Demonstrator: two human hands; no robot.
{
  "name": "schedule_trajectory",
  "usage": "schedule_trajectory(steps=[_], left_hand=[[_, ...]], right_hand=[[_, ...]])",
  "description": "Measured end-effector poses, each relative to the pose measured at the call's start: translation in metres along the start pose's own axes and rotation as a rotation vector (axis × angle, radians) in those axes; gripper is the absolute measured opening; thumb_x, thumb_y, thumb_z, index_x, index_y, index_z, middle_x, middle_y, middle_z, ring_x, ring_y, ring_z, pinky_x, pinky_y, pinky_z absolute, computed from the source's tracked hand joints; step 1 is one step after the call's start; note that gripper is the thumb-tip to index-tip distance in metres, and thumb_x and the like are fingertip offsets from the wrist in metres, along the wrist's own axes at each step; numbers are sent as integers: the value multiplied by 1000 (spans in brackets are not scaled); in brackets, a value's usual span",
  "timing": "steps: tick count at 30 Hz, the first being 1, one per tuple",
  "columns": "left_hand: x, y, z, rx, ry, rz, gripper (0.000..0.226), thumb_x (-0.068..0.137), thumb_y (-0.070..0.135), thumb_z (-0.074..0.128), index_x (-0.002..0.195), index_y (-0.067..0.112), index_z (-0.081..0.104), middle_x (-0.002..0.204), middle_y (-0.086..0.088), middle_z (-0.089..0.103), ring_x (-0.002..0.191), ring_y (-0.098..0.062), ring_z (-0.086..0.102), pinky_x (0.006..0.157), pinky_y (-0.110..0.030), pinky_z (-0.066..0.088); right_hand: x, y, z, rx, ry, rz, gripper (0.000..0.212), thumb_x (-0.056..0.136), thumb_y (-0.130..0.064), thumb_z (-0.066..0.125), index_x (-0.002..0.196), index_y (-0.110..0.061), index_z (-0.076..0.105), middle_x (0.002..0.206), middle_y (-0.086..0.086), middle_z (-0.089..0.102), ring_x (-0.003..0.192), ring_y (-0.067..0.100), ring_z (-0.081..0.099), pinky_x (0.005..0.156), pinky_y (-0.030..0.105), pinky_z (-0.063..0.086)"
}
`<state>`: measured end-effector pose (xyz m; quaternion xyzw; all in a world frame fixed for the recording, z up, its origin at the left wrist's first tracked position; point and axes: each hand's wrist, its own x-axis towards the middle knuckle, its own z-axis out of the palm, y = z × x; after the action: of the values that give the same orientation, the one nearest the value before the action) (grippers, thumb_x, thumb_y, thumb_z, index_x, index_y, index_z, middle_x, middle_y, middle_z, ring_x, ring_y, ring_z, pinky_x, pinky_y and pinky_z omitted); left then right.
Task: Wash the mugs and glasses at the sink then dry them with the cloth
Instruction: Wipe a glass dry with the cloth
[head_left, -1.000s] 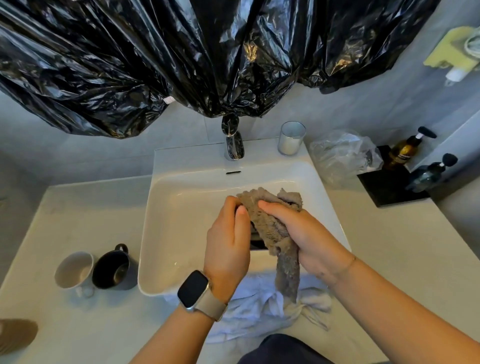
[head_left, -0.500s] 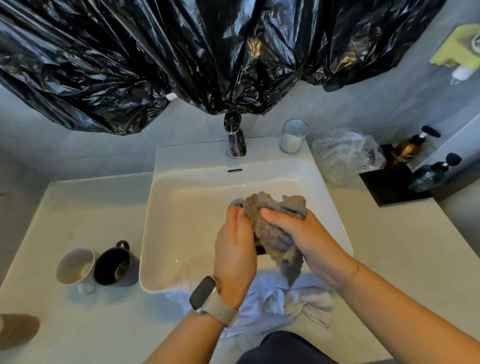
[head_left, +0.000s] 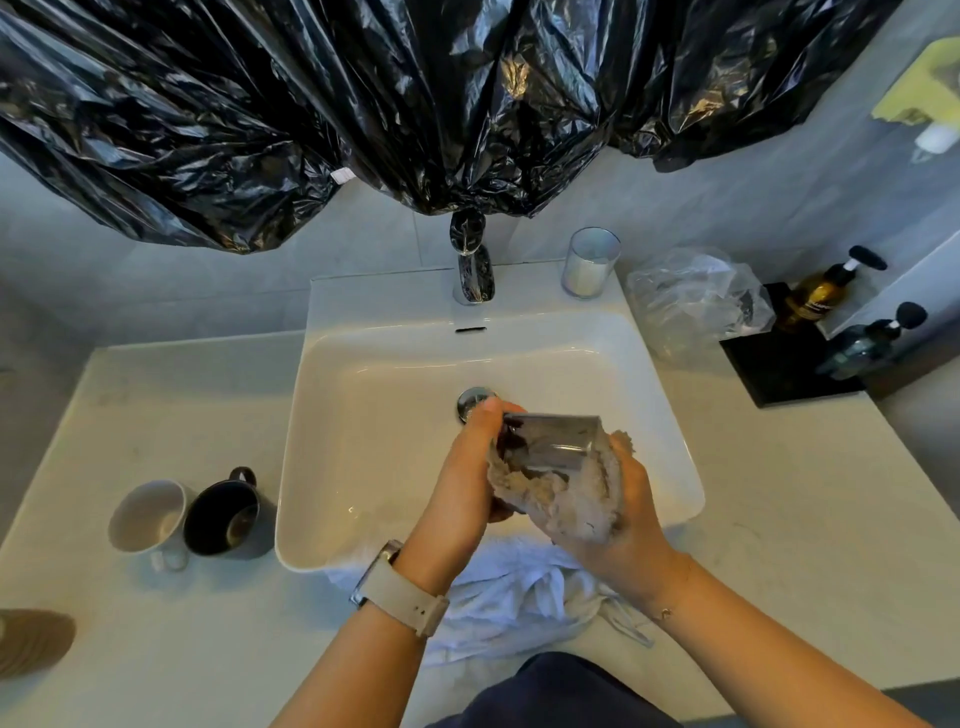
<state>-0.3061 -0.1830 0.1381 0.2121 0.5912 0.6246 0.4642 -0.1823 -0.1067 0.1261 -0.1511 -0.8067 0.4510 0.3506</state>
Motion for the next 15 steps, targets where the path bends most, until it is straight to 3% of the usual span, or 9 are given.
schedule_trajectory(steps=[2,4,6,8,10,13,15], left_hand=[[-1,-6,-1,61,0,268,46,98,51,34,99,15,63,87,-2,64,81,-9,64,71,-20,53],[-2,-9,-5,146,-16,410,52,98,59,33,107,13,57,100,-1,63,97,-7,63,85,-20,50],[-1,-10,-9,289,-1,461,55,95,68,31,111,22,55,103,4,63,99,-8,63,85,-22,50],[-1,-10,-12,425,5,498,54,95,71,28,115,27,53,107,5,61,97,-10,63,78,-22,52],[-2,-9,-14,475,-21,517,53,95,71,27,120,31,50,110,4,59,92,-8,64,69,-18,52],[-2,-5,-11,390,-64,442,47,98,64,23,120,33,49,105,13,62,88,-2,63,65,-20,52],[1,1,-7,217,-76,265,52,99,58,19,117,24,55,91,17,69,81,0,66,64,-20,54]], right_hand=[[-5,-9,1,87,33,115,48,72,-16,82,113,-28,61,104,8,69,98,28,67,81,48,56],[-3,-25,2,294,29,318,38,69,-33,85,104,-37,71,98,-4,75,94,17,71,78,31,60],[7,-34,-1,505,-4,509,29,71,-26,82,97,-37,75,91,-6,76,88,9,72,70,19,58],[19,-31,-6,745,-88,688,18,79,-22,76,97,-22,78,95,7,76,91,19,73,71,25,58],[26,-28,-11,900,-75,796,26,81,-23,73,104,-13,76,105,16,74,97,29,72,75,35,59],[24,-24,-10,692,-31,687,27,76,-27,79,98,-12,76,95,18,75,89,35,72,74,45,60],[20,-21,-9,359,-29,504,21,68,-31,79,74,-12,73,65,7,70,65,23,70,62,37,58]])
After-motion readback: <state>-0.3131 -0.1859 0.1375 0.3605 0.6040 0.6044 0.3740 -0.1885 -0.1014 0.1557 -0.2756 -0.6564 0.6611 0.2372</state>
